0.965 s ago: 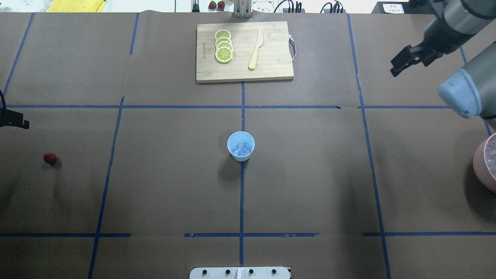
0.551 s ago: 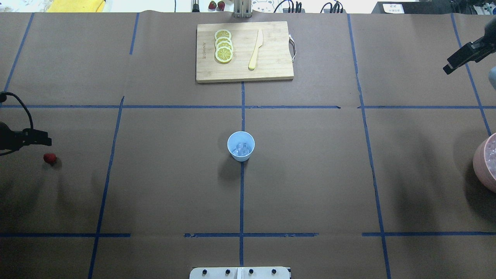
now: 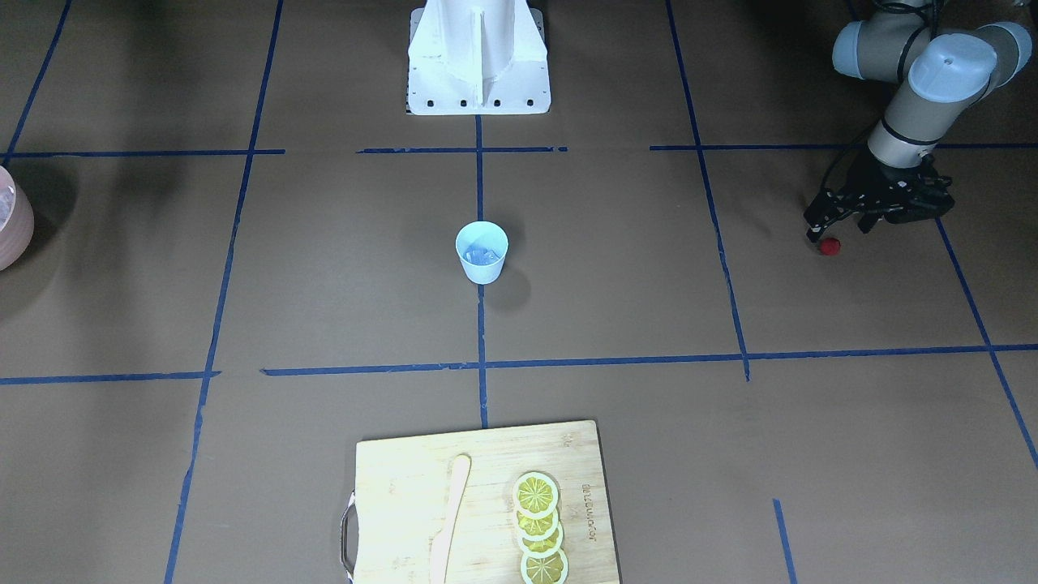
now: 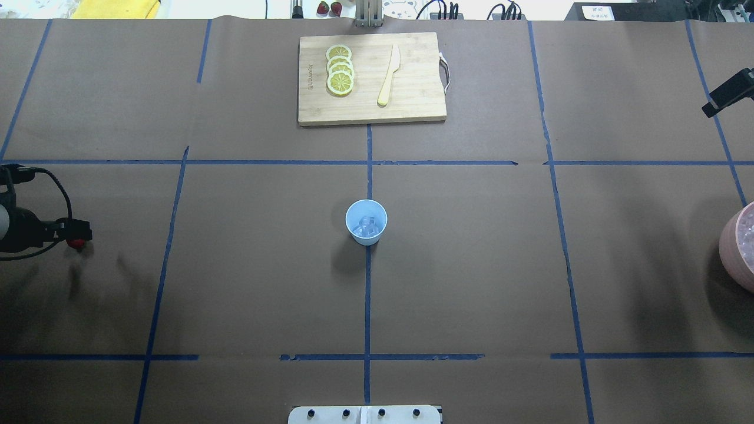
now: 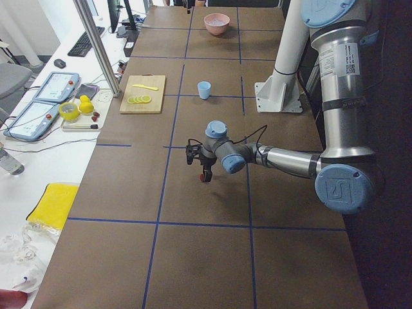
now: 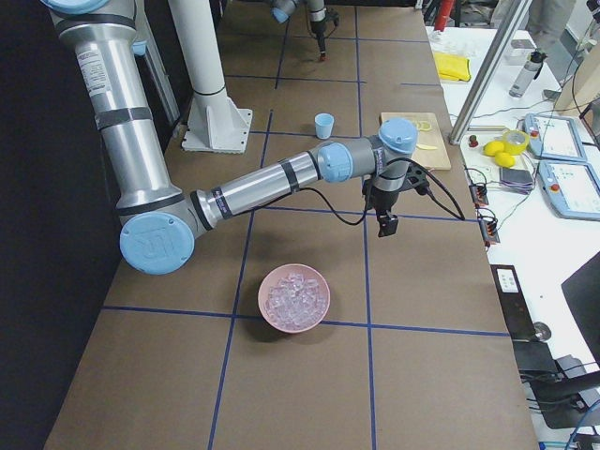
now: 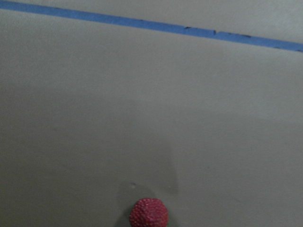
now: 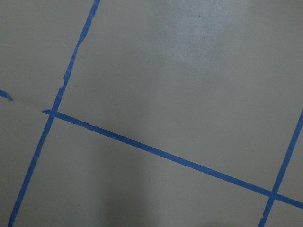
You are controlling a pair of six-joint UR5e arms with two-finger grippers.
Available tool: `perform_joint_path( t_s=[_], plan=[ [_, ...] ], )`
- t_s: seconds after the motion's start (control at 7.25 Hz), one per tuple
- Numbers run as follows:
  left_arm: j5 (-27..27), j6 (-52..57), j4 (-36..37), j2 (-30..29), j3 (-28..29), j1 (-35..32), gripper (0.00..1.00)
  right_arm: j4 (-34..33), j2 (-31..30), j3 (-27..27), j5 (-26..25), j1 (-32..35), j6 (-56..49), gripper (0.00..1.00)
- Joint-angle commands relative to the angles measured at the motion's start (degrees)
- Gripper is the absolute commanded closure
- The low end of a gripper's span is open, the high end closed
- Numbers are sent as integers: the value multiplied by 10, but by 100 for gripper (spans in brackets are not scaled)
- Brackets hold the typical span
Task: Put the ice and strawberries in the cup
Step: 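Lower the left gripper onto the red strawberry and close it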
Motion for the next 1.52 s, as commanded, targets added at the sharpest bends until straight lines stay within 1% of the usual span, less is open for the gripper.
perform_joint_path(
  t_s=[0.0,0.41,1.24,1.38],
  plan=[
    [0,-1,0,-7,17,3,2,0,-2,0,0,2,1,1],
    [-2,-5,0,-29,36,3,9,0,-4,0,0,2,1,1],
    [-6,-5,0,-27,37,1,21,0,-2,0,0,1,4,1],
    [-6,-5,0,-26,36,1,25,0,-2,0,0,1,4,1]
  ],
)
